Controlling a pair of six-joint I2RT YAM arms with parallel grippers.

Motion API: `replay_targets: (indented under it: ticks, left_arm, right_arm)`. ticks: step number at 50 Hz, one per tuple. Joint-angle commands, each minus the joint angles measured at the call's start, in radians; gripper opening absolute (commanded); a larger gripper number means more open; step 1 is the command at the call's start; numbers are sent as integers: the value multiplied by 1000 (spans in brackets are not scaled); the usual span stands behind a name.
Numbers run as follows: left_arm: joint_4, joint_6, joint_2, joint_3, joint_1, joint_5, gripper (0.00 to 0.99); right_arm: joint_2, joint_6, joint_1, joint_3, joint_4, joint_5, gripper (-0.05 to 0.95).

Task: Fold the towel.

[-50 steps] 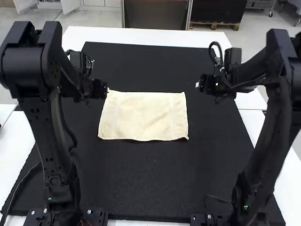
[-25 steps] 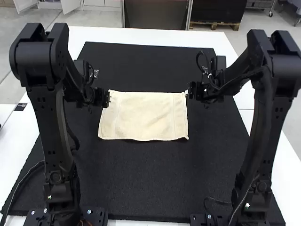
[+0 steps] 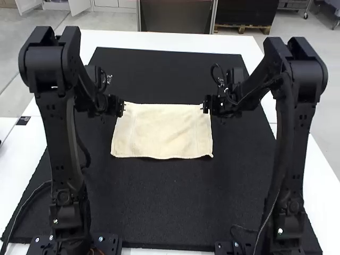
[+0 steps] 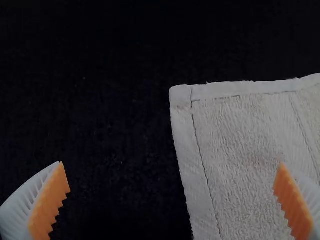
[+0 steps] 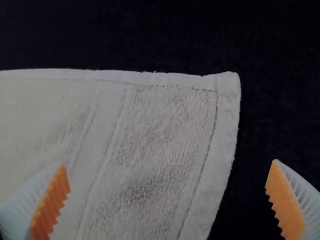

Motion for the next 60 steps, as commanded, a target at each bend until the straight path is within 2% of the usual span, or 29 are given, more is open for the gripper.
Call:
replay_targets:
  ticks: [1, 19, 29, 34, 46, 48, 55, 57, 60]
  left_arm:
    - [-5, 10, 26, 47, 7, 21, 957]
    - [-5, 15, 89, 99, 1, 21, 956]
    - [-6, 15, 108, 99, -27, 21, 952]
    - [-5, 15, 117, 96, -28, 21, 903]
    - [-2, 17, 140, 96, -28, 21, 900]
    - [3, 17, 142, 96, -27, 22, 862]
    - [6, 17, 154, 96, -27, 33, 715]
    - [3, 15, 157, 94, -27, 38, 670]
    - [-3, 15, 160, 91, -25, 53, 667]
  right_arm:
    - [17, 18, 8, 41, 9, -7, 908]
    - [82, 20, 8, 87, 22, -5, 908]
    - [114, 20, 14, 107, 20, 4, 908]
    - [126, 21, 14, 116, 19, 5, 908]
    - [134, 17, 24, 121, 15, 16, 903]
    - [134, 15, 25, 121, 17, 16, 895]
    - [139, 3, 27, 121, 15, 22, 754]
    - [146, 1, 31, 122, 15, 22, 657]
    - [154, 0, 39, 128, 9, 22, 516]
